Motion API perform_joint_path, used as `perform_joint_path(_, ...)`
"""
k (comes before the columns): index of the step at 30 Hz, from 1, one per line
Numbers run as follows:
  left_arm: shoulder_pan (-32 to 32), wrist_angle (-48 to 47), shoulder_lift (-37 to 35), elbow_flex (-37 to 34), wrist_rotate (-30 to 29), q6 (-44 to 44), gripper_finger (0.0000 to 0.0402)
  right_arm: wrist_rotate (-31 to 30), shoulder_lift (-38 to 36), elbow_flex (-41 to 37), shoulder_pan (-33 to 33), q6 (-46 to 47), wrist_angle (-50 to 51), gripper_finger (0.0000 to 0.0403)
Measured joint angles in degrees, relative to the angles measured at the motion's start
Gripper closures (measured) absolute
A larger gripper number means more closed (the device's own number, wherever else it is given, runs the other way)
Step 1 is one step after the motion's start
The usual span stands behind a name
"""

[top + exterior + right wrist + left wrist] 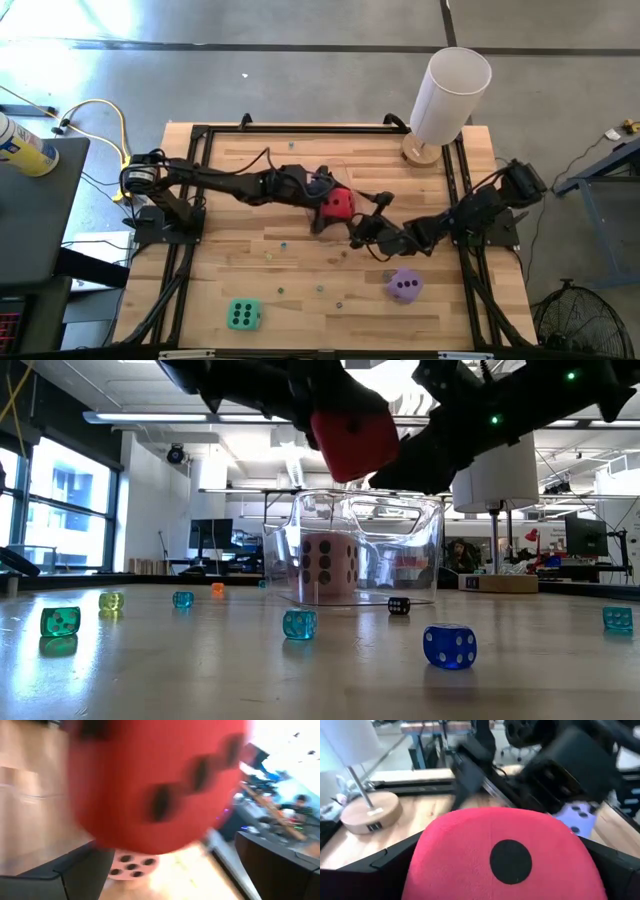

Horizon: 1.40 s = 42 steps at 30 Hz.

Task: Pick & Place Dice
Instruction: Put the large red dice into the transparent bin

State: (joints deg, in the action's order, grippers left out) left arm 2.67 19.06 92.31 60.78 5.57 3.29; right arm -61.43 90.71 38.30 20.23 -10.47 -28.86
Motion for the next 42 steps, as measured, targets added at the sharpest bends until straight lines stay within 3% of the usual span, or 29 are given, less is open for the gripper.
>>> perform_joint_path(4,0.12,-1.66,-0.05,0.01,0.56,-0.10,0.0002,-4.90,-2.95,0.00,1.62,-1.95,2.31,0.0003)
perform_joint_path(14,0.59,-4.99,0.44,-0.34,-0.26,0.12,0.0002,-4.55,-14.45,0.20,4.84,7.62,14.93,0.0003)
perform_joint_path(21,0.57,-4.70,0.31,-0.27,-0.27,0.13,0.0002,5.08,-18.57,0.26,4.24,5.93,12.86,0.0003)
perform_joint_path(31,0.59,-4.68,0.31,-0.27,-0.11,0.14,0.0002,20.60,-18.61,0.26,-3.11,2.32,4.71,0.0003)
perform_joint_path(37,0.59,-5.24,0.31,-0.27,-0.09,0.20,0.0002,22.36,-18.61,0.26,-4.08,-0.70,-0.10,0.0003)
perform_joint_path(42,0.59,-5.38,0.31,-0.27,-0.14,0.20,0.0002,27.85,-14.99,0.24,-7.98,4.91,2.38,0.0003)
